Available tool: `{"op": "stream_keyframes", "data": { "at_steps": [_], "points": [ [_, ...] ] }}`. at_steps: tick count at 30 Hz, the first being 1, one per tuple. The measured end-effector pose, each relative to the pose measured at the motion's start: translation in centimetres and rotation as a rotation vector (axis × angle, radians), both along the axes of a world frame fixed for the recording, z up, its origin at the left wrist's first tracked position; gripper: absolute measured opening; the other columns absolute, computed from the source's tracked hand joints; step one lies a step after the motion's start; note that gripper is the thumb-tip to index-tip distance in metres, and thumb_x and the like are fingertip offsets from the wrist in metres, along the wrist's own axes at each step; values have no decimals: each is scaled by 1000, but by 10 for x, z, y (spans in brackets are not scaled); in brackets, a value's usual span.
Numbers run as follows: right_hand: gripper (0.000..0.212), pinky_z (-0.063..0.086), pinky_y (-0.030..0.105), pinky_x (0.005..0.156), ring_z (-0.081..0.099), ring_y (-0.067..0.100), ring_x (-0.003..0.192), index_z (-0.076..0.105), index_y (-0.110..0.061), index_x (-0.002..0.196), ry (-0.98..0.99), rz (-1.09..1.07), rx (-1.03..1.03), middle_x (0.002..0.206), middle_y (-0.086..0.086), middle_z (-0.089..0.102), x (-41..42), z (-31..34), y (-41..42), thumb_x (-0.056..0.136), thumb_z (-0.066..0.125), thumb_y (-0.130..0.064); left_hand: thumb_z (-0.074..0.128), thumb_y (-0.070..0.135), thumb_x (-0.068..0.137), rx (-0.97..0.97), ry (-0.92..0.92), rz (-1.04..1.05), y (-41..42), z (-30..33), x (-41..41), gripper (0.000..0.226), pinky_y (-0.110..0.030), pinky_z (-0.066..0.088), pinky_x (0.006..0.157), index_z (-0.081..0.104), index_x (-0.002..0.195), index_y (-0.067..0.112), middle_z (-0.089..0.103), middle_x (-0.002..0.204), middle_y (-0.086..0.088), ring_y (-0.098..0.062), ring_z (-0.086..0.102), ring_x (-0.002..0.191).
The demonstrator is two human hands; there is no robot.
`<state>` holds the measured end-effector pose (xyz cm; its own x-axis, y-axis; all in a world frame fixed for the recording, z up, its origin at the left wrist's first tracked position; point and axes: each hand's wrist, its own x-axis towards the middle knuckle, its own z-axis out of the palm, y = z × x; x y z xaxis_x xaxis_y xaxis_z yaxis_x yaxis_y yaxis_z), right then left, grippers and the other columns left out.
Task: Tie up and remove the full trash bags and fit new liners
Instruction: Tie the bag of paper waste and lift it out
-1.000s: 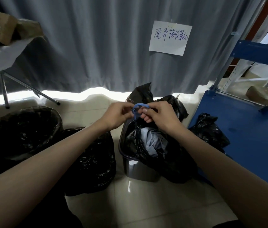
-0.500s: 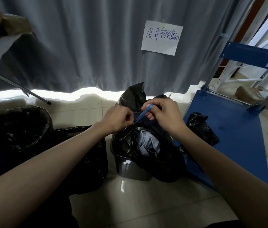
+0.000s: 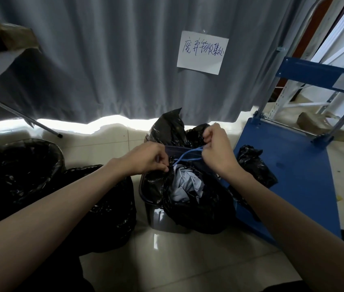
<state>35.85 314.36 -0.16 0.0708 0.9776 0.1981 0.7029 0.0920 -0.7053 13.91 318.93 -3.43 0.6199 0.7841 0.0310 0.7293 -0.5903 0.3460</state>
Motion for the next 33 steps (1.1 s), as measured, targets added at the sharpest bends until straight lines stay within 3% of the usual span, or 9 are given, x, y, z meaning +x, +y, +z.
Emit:
{"op": "stream_keyframes", "data": {
  "at_steps": [4, 7, 10, 13, 16, 18, 28, 30, 33],
  "points": [
    [53, 38, 30, 96, 43, 9, 105, 56, -22, 117, -291, 271, 173, 114, -6, 52, -14, 10, -11, 74, 51, 8, 78, 35, 77, 71, 12, -4, -5, 6, 7, 11, -25, 40, 63, 70, 77, 27, 59, 86, 12, -8, 55, 75],
    [34, 35, 35, 95, 47, 9, 94, 57, -30, 119, -441, 394, 97, 97, -12, 61, -25, 7, -14, 85, 58, -25, 77, 33, 77, 98, 19, -5, -8, 10, 9, 18, -25, 37, 64, 60, 71, 31, 59, 85, 13, -8, 54, 74],
    [40, 39, 36, 95, 51, 17, 106, 55, -27, 128, -560, 422, -4, 114, -4, 54, -27, -8, -13, 90, 61, -35, 76, 31, 78, 107, 31, -23, -11, 11, 9, 13, -25, 39, 65, 66, 73, 25, 62, 86, 12, -9, 57, 74],
    [30, 45, 31, 80, 53, 18, 98, 61, -25, 121, -542, 408, -49, 109, -4, 44, -27, -15, -13, 91, 65, -31, 77, 30, 77, 111, 21, -33, -13, 14, 4, 10, -29, 45, 67, 70, 75, 23, 64, 84, 11, -10, 59, 74],
    [9, 44, 31, 69, 52, 15, 85, 61, -23, 92, -519, 384, -60, 99, -5, 39, -27, -16, -14, 91, 67, -30, 77, 29, 77, 122, 16, -23, -13, 13, -1, 10, -29, 46, 67, 70, 75, 22, 65, 82, 10, -9, 59, 71],
    [16, 46, 33, 69, 51, 16, 81, 55, -22, 84, -499, 376, -52, 95, -5, 41, -28, -14, -14, 91, 65, -32, 78, 31, 76, 129, 28, -25, -14, 13, -4, 12, -28, 45, 66, 69, 74, 22, 65, 81, 10, -8, 59, 70],
    [14, 45, 32, 71, 52, 14, 80, 57, -23, 82, -337, 209, 88, 91, -6, 44, -28, 13, -6, 93, 62, -30, 65, 37, 80, 158, 457, 179, -8, -6, -27, 21, -33, 48, 78, 72, 92, 21, 71, 96, -3, -27, 66, 90],
    [12, 48, 33, 73, 52, 13, 80, 61, -25, 82, -280, 192, 114, 89, -8, 43, -24, 15, -6, 91, 65, -33, 69, 41, 82, 139, 332, 219, -5, -4, -29, 19, -33, 51, 76, 73, 89, 24, 71, 92, 2, -23, 66, 87],
    [9, 47, 31, 73, 50, 10, 80, 65, -29, 84, -280, 215, 108, 90, -8, 41, -21, 11, -6, 88, 68, -37, 61, 52, 88, 38, -125, 225, -5, 13, -21, 29, -33, 49, 67, 73, 84, 26, 70, 80, 3, -15, 63, 73]
  ]
}}
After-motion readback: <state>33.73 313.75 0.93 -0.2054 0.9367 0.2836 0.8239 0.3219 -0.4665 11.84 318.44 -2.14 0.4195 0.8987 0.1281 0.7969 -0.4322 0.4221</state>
